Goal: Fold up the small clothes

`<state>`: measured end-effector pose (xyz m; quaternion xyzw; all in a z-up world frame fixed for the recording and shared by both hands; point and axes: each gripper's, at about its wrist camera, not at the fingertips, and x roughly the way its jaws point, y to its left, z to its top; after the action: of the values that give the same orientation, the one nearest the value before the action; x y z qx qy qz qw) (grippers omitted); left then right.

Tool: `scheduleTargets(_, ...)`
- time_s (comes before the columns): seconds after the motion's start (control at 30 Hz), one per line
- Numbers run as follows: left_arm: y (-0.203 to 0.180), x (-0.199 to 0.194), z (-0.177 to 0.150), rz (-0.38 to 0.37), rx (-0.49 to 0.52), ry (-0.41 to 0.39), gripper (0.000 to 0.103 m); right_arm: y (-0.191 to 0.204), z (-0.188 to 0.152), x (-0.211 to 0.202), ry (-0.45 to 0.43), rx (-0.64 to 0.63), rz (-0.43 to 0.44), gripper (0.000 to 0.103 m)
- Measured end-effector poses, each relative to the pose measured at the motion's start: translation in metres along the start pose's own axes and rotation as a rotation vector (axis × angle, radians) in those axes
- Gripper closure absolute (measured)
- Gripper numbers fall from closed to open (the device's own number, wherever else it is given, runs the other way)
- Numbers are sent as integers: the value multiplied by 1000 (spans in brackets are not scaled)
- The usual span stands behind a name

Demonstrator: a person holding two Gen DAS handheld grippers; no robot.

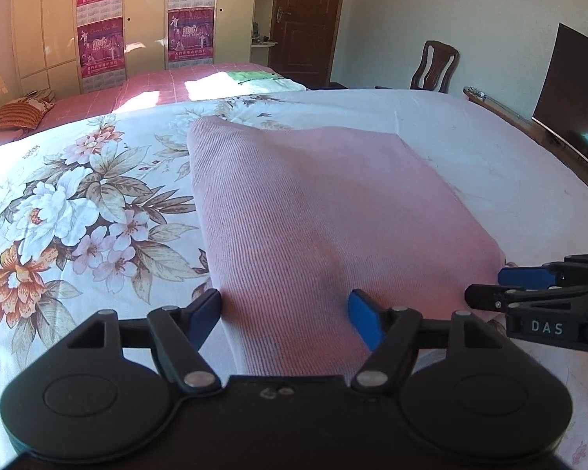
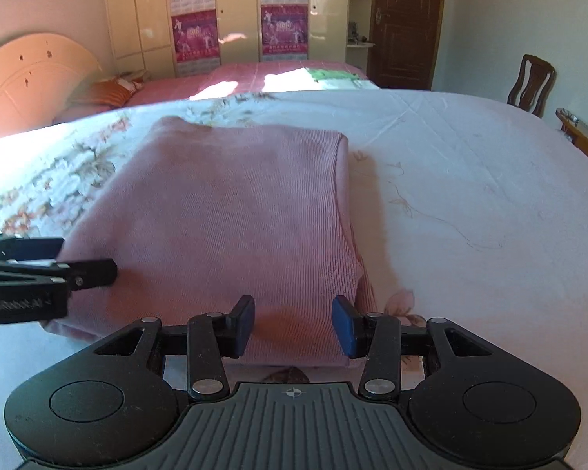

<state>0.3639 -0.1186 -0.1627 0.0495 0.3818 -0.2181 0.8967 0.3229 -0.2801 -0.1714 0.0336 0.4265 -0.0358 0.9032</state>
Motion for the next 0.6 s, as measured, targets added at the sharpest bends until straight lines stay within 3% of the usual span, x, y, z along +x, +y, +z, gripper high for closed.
scheduleTargets(0.2, 1, -2, 0, -7, 9, 3, 32, 6, 6, -23, -58, 26, -4, 59)
scheduleTargets(0.4, 2, -15, 5, -21, 6, -7, 32, 6, 1, -32, -22, 61, 9, 59)
scheduleTargets(0.6, -7, -21, 22, -7, 11, -53, 32, 7, 28, -39, -84, 41, 74, 59)
